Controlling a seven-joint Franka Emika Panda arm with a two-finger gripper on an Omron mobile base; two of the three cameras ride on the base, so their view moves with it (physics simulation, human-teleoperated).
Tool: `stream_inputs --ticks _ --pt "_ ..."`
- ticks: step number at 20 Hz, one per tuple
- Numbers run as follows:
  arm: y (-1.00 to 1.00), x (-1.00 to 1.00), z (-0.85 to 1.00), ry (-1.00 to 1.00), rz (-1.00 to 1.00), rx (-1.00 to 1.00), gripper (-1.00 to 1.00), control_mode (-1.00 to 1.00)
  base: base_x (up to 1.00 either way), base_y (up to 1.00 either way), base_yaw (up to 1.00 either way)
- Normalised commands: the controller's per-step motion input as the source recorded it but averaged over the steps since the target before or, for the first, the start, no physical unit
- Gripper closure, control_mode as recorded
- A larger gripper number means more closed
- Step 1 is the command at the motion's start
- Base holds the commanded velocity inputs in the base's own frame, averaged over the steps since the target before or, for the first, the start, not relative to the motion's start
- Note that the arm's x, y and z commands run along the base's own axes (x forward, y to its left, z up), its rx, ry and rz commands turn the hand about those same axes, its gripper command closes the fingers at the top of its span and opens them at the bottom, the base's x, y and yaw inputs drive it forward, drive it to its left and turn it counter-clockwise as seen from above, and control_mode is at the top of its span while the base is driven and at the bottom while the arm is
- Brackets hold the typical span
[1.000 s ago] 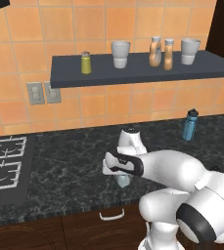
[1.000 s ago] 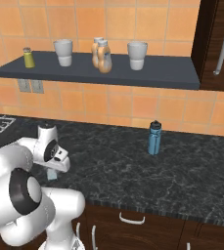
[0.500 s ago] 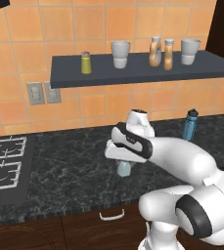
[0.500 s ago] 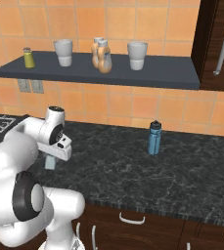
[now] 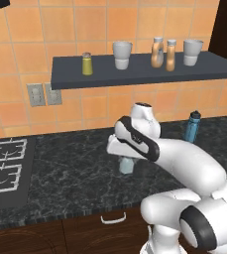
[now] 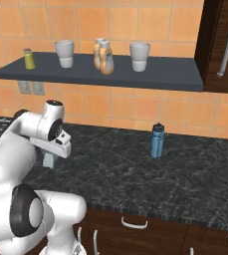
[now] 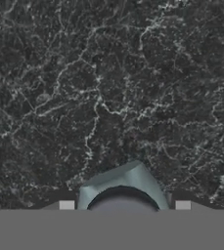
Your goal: Put the shaker and condiment bottle from the counter next to their counterparts in the cabinet.
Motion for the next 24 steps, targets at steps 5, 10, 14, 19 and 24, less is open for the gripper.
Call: stream_inputs --ticks 5,10,14,19,24 --pt "0.0 -0.11 0.88 -0.07 0.0 0.0 1.0 -1.0 0.0 0.0 0.0" --pt "0.17 -0.02 0.91 -0.03 0.0 0.0 1.0 -1.0 0.0 0.0 0.0" --pt "0.32 -0.14 0.81 -0.06 0.0 0.0 1.0 -1.0 0.0 0.0 0.0" --pt "0.35 -0.22 0.34 -0.14 0.02 -0.02 1.0 -1.0 0.0 0.0 0.0" --pt "0.2 0.0 0.59 -0.1 0.0 0.0 1.0 -1.0 0.0 0.0 0.0"
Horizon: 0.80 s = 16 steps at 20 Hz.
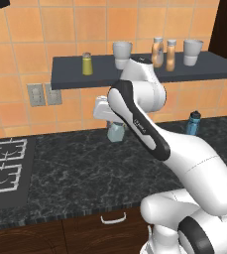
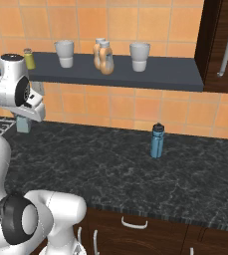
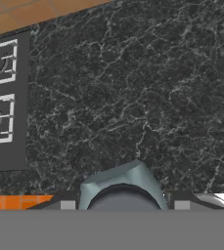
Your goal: Put the shaker and condiment bottle from the counter next to their counterparts in the cabinet.
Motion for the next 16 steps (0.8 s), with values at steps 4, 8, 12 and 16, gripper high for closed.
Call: stream_inputs --ticks 4,8,12,16 --pt "0.12 0.01 0.65 -0.08 0.0 -0.01 1.0 -1.0 0.0 0.0 0.0" --pt "0.14 0.13 0.68 -0.03 -0.02 -0.01 1.0 -1.0 0.0 0.0 0.0" --pt "0.19 0.3 0.79 0.0 -0.05 0.0 1.0 -1.0 0.0 0.0 0.0" --pt "0.26 0.23 0.71 0.0 -0.07 0.0 1.0 -1.0 0.0 0.0 0.0"
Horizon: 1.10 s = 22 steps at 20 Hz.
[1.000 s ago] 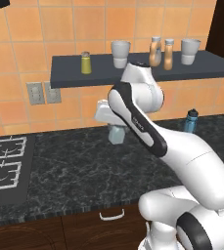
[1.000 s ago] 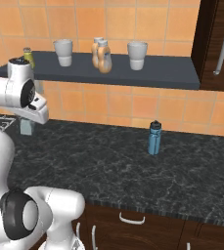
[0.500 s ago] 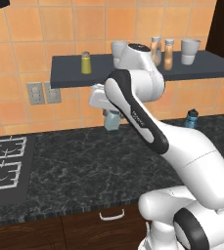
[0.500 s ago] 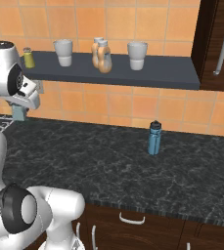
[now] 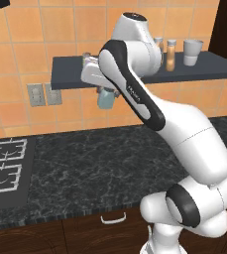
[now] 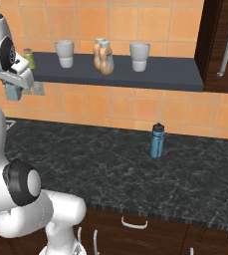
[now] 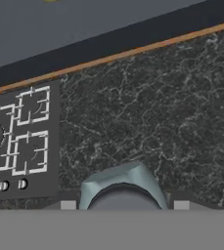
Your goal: Put the shaker and condiment bottle from the counter next to their counterparts in the cabinet.
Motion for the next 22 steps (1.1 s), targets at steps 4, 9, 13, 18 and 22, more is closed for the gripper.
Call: stream_inputs --ticks 4,9,13,18,22 --pt "0.27 0.07 0.47 -0.01 -0.04 0.0 1.0 -1.0 0.0 0.0 0.0" --pt "0.14 -0.05 0.3 -0.13 0.0 0.0 1.0 -1.0 0.0 0.0 0.0" --pt "-0.15 0.21 0.66 -0.08 0.0 0.0 1.0 -1.0 0.0 0.0 0.0" --pt "-0.46 0.25 0.54 -0.06 0.03 0.0 1.0 -1.0 0.0 0.0 0.0" --pt "0.1 -0.05 0.01 -0.04 0.01 0.0 1.0 -1.0 0.0 0.0 0.0"
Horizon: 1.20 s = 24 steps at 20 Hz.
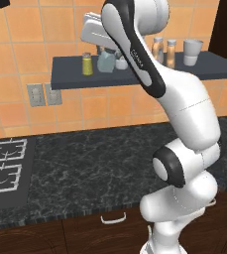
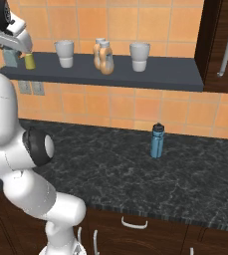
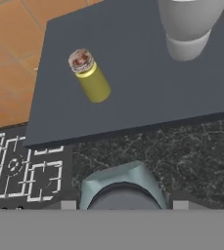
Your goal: Put the shaker and condiment bottle from the counter next to their counterparts in the cabinet.
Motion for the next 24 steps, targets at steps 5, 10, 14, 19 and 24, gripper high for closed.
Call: stream_inputs --ticks 5,10,14,19,24 --pt "0.69 0.0 0.0 -0.05 -0.06 0.0 1.0 -1.0 0.0 0.0 0.0" --pt "0.21 0.05 0.0 -0.02 0.0 0.0 1.0 -1.0 0.0 0.0 0.0" --pt "0.03 0.61 0.0 0.0 -0.07 0.0 1.0 -1.0 0.0 0.0 0.0" --pt "0.38 0.41 -0.12 0.0 -0.07 0.0 1.0 -1.0 0.0 0.0 0.0" --pt "0.27 0.07 -0.03 0.0 -0.01 0.0 1.0 -1.0 0.0 0.0 0.0"
